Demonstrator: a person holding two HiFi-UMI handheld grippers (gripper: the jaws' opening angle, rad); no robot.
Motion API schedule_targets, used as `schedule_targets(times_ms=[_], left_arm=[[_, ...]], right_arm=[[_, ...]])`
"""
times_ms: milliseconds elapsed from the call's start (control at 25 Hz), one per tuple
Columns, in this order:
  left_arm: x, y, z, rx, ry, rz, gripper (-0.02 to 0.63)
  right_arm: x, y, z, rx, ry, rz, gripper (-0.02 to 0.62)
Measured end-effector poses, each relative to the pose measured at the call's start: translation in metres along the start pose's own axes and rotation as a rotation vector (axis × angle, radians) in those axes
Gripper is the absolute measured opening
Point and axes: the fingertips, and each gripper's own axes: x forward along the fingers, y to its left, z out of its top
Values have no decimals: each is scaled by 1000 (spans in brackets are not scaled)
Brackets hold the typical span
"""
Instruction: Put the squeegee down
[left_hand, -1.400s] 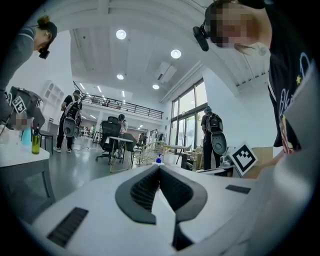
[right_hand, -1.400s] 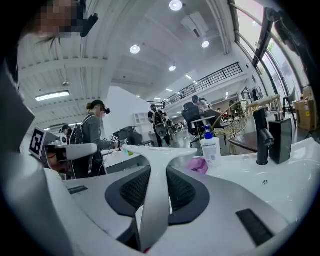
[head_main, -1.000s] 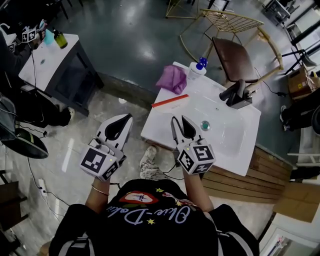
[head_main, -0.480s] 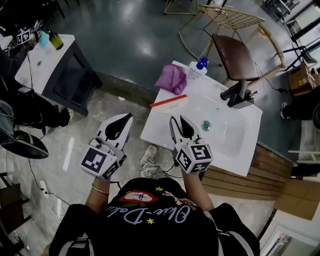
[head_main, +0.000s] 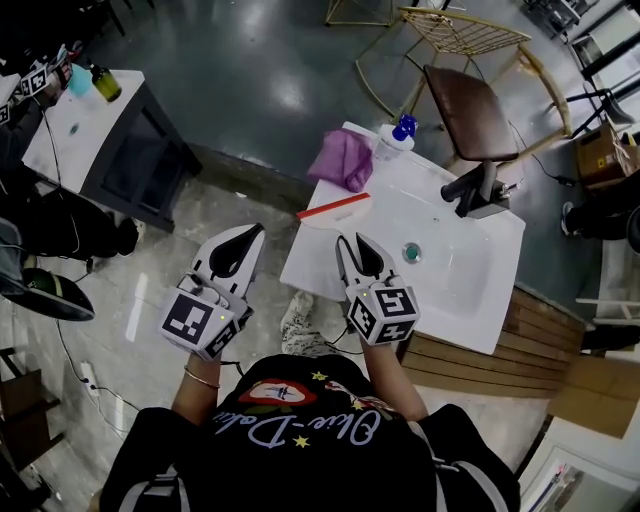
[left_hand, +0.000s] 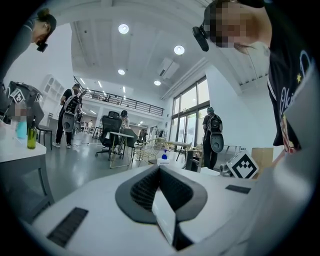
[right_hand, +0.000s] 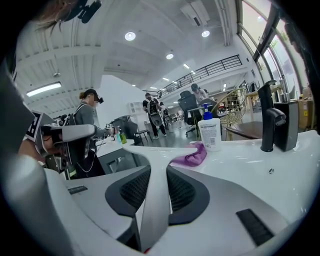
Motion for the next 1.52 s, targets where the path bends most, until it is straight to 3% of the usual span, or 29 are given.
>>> schedule_targets(times_ms=[1520], left_arm=[[4,14,-8,-9,36,16,-6]], right_arm=[[24,-18,-35,22,103,-29,118]])
